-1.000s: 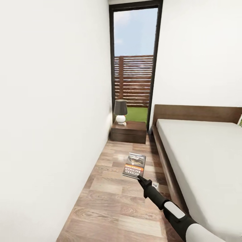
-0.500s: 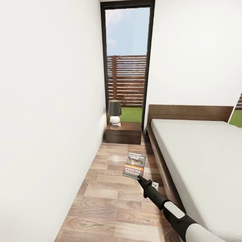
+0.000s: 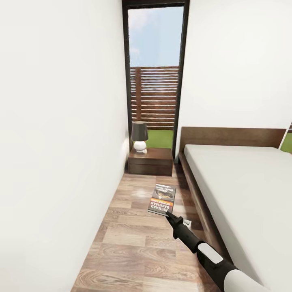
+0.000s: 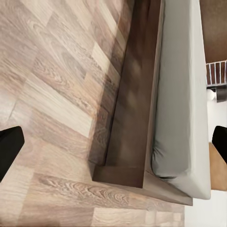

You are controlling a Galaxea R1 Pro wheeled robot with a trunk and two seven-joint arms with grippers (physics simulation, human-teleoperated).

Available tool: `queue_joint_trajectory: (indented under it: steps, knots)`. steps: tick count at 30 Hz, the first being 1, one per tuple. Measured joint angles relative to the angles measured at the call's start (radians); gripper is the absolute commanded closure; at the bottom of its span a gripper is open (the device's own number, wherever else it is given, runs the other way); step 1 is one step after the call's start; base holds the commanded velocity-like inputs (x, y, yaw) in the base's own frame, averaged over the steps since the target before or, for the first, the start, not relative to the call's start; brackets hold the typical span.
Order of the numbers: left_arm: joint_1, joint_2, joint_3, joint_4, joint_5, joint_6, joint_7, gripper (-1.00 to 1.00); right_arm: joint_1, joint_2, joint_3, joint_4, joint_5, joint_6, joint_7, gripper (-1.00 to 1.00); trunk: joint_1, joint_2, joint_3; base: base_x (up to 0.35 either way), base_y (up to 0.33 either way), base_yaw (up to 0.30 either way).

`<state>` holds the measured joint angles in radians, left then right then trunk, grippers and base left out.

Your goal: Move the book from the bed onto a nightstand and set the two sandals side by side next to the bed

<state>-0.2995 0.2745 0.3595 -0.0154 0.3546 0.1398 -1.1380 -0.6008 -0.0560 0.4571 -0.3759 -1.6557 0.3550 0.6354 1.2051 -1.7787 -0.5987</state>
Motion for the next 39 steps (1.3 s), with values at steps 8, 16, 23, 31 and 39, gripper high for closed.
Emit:
queue_joint_trajectory:
  steps: [8,16,23,31,39]
  knots:
    - [-0.001,0.0,0.0,0.0,0.0,0.0,0.0,-1.0,0.001,0.0,0.0,0.0,0.001,0.0,0.0,1.0,0.0,0.0,0.0,0.155,0.102,-0.107]
    - [0.0,0.0,0.0,0.0,0.0,0.0,0.0,-1.0,0.0,0.0,0.0,0.0,0.001,0.0,0.001,1.0,0.0,0.0,0.0,0.153,0.095,-0.173]
    - [0.0,0.0,0.0,0.0,0.0,0.0,0.0,-1.0,0.001,0.0,0.0,0.0,0.001,0.0,0.0,1.0,0.0,0.0,0.0,0.141,0.032,-0.033]
    - [0.0,0.0,0.0,0.0,0.0,0.0,0.0,-1.0,0.0,0.002,0.001,0.0,0.0,0.001,-0.001,1.0,0.0,0.0,0.0,0.125,0.005,-0.005]
    - [0.0,-0.001,0.0,0.0,-0.001,0.0,0.0,-1.0,-0.001,0.003,0.001,0.0,-0.001,0.001,-0.001,1.0,0.0,0.0,0.0,0.107,0.001,-0.001]
